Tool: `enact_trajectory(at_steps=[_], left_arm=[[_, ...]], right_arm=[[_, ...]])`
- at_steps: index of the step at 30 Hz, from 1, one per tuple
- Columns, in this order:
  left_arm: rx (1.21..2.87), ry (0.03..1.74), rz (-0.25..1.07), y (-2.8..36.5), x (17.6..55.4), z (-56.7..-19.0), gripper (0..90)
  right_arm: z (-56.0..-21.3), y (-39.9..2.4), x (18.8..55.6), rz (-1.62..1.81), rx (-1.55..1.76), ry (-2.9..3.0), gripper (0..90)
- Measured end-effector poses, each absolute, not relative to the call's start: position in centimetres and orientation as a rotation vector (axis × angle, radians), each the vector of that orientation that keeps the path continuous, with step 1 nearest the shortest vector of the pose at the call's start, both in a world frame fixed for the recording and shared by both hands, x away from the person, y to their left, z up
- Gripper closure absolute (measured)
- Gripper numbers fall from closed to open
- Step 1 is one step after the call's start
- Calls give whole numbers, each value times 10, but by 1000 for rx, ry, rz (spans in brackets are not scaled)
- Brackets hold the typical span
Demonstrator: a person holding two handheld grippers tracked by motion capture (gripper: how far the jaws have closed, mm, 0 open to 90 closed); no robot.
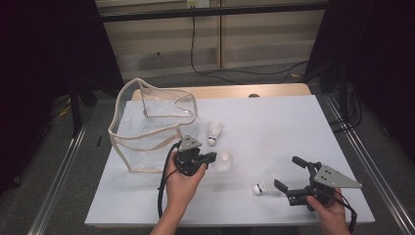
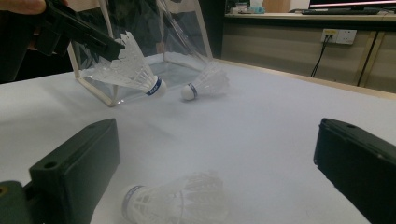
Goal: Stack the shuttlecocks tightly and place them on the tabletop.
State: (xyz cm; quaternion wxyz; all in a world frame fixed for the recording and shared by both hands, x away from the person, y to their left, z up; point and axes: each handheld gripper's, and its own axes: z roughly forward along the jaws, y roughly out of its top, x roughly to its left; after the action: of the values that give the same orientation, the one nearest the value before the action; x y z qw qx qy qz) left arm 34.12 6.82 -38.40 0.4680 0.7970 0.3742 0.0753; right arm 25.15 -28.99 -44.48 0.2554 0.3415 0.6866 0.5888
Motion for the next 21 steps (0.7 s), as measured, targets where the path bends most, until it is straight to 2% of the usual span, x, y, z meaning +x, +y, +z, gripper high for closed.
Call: enact_trajectory(at_steps=[21], left_arm=[[1961, 960, 239, 58, 349, -386, 900]], right_arm=[[-445, -290, 251, 1601, 923, 1863, 0]])
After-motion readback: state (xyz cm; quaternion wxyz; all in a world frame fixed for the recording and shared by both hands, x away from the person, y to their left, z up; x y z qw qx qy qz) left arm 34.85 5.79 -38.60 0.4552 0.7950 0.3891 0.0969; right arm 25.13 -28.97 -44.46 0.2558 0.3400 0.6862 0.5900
